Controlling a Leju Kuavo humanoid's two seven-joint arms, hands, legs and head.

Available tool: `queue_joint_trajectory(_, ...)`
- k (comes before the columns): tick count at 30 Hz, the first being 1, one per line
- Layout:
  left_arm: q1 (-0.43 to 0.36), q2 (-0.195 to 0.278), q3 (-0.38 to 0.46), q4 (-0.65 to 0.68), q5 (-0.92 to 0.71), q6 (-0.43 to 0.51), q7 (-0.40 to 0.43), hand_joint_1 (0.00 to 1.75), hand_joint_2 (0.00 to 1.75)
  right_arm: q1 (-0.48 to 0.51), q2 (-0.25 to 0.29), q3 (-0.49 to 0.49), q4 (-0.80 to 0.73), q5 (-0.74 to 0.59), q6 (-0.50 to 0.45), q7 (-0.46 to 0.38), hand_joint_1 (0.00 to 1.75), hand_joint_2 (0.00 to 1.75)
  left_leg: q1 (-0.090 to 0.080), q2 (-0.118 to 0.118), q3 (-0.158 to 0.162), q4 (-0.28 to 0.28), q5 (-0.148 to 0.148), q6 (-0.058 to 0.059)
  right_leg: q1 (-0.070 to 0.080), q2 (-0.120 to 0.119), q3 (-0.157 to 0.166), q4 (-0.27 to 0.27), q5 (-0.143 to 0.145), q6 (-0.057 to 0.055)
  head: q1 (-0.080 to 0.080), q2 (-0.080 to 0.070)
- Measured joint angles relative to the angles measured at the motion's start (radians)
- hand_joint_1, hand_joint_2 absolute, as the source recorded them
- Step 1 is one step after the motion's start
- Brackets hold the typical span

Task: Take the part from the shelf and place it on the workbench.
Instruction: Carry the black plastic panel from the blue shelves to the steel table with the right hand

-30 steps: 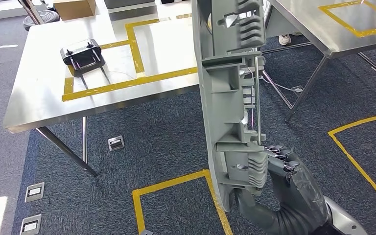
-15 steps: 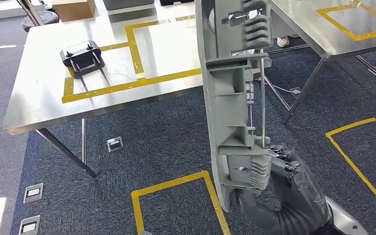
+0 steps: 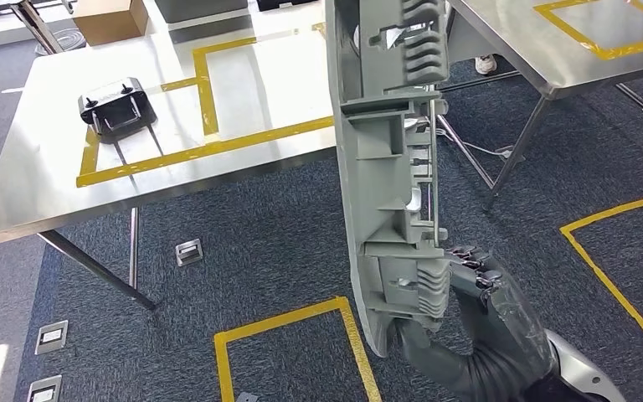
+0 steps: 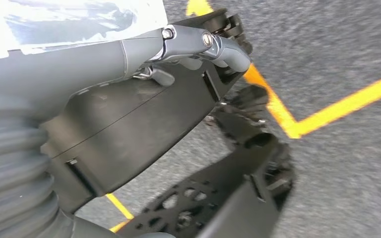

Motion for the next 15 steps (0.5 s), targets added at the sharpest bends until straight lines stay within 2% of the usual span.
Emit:
queue_joint_trajectory(1, -0.004, 0.000, 0.000, 0.000, 0.000, 0.000, -0.001, 0.00, 1.75, 0.000, 0.000, 0.000, 0.000, 0.000, 0.000, 0.000, 1.75, 1.75, -0.006, 0.000, -0.029, 0.049, -0.008, 0.007, 0.006, -0.004, 0.007, -0.001, -0.005, -0.004, -0.002, 0.000)
queue_joint_trajectory(2, -0.007, 0.000, 0.000, 0.000, 0.000, 0.000, -0.001, 0.00, 1.75, 0.000, 0.000, 0.000, 0.001, -0.001, 0.000, 0.000, 1.75, 1.75, -0.012, 0.000, -0.045, 0.066, 0.005, 0.018, 0.013, -0.007, 0.015, -0.001, -0.010, -0.008, -0.004, 0.000)
queue_joint_trajectory(3, -0.008, 0.000, 0.000, 0.000, 0.000, 0.000, -0.001, 0.00, 1.75, 0.000, 0.000, 0.001, 0.001, -0.001, 0.000, 0.000, 1.75, 1.75, -0.019, 0.000, -0.043, 0.045, 0.036, 0.031, 0.020, -0.009, 0.024, -0.002, -0.016, -0.011, -0.005, 0.000)
queue_joint_trajectory(5, -0.004, 0.002, 0.000, 0.000, 0.000, 0.000, 0.000, 0.00, 1.75, 0.000, 0.000, 0.000, 0.002, -0.001, 0.000, -0.001, 1.75, 1.75, -0.038, 0.002, -0.011, -0.060, 0.120, 0.070, 0.032, -0.011, 0.046, -0.007, -0.027, -0.015, -0.004, 0.000)
queue_joint_trajectory(6, -0.001, 0.003, 0.000, 0.000, 0.000, 0.000, 0.001, 0.00, 1.75, 0.000, 0.000, 0.000, 0.002, -0.001, 0.000, -0.001, 1.75, 1.75, -0.047, 0.004, 0.003, -0.107, 0.149, 0.088, 0.034, -0.011, 0.054, -0.012, -0.029, -0.014, 0.000, 0.000)
queue_joint_trajectory(7, 0.001, 0.004, 0.000, 0.000, 0.000, 0.000, 0.001, 0.00, 1.75, 0.000, 0.000, 0.000, 0.002, -0.001, 0.000, -0.001, 1.75, 1.75, -0.056, 0.006, 0.013, -0.139, 0.165, 0.102, 0.033, -0.012, 0.058, -0.017, -0.030, -0.012, 0.002, 0.000)
queue_joint_trajectory(8, 0.002, 0.005, 0.000, 0.000, 0.001, -0.001, 0.001, 0.00, 1.75, 0.000, 0.000, 0.000, 0.002, -0.001, -0.001, -0.002, 1.75, 1.75, -0.063, 0.009, 0.017, -0.152, 0.166, 0.111, 0.030, -0.013, 0.059, -0.023, -0.028, -0.007, 0.003, 0.000)
queue_joint_trajectory(9, 0.002, 0.004, 0.000, 0.000, 0.001, -0.001, 0.001, 0.00, 1.75, 0.000, 0.000, 0.000, 0.002, -0.001, -0.001, -0.002, 1.75, 1.75, -0.068, 0.009, 0.021, -0.165, 0.168, 0.113, 0.028, -0.015, 0.060, -0.030, -0.026, -0.001, 0.000, 0.000)
queue_joint_trajectory(10, 0.001, 0.004, 0.000, 0.000, 0.001, -0.001, 0.001, 0.00, 1.75, 0.001, 0.000, -0.001, 0.002, -0.001, -0.002, -0.001, 1.75, 1.75, -0.065, 0.008, 0.037, -0.192, 0.166, 0.115, 0.027, -0.018, 0.063, -0.036, -0.027, 0.004, -0.005, 0.000)
queue_joint_trajectory(12, 0.004, 0.004, 0.000, 0.000, 0.001, -0.001, 0.003, 0.00, 1.75, 0.000, -0.001, -0.003, 0.002, -0.001, -0.002, -0.001, 1.75, 1.75, -0.056, 0.006, 0.075, -0.251, 0.162, 0.107, 0.028, -0.016, 0.057, -0.025, -0.037, 0.012, -0.001, 0.000)
queue_joint_trajectory(13, 0.006, 0.003, 0.000, 0.000, 0.001, -0.001, 0.003, 0.00, 1.75, -0.001, -0.001, -0.004, 0.002, -0.002, -0.001, -0.001, 1.75, 1.75, -0.050, 0.004, 0.093, -0.276, 0.160, 0.103, 0.029, -0.012, 0.038, 0.010, -0.051, 0.015, 0.004, 0.000)
queue_joint_trajectory(15, 0.010, 0.000, 0.000, 0.000, 0.001, -0.002, 0.003, 0.00, 1.75, -0.001, -0.001, -0.004, 0.002, -0.002, -0.001, -0.003, 1.75, 1.75, -0.048, 0.002, 0.102, -0.284, 0.153, 0.098, 0.026, -0.005, -0.032, 0.125, -0.083, 0.024, 0.015, 0.000)
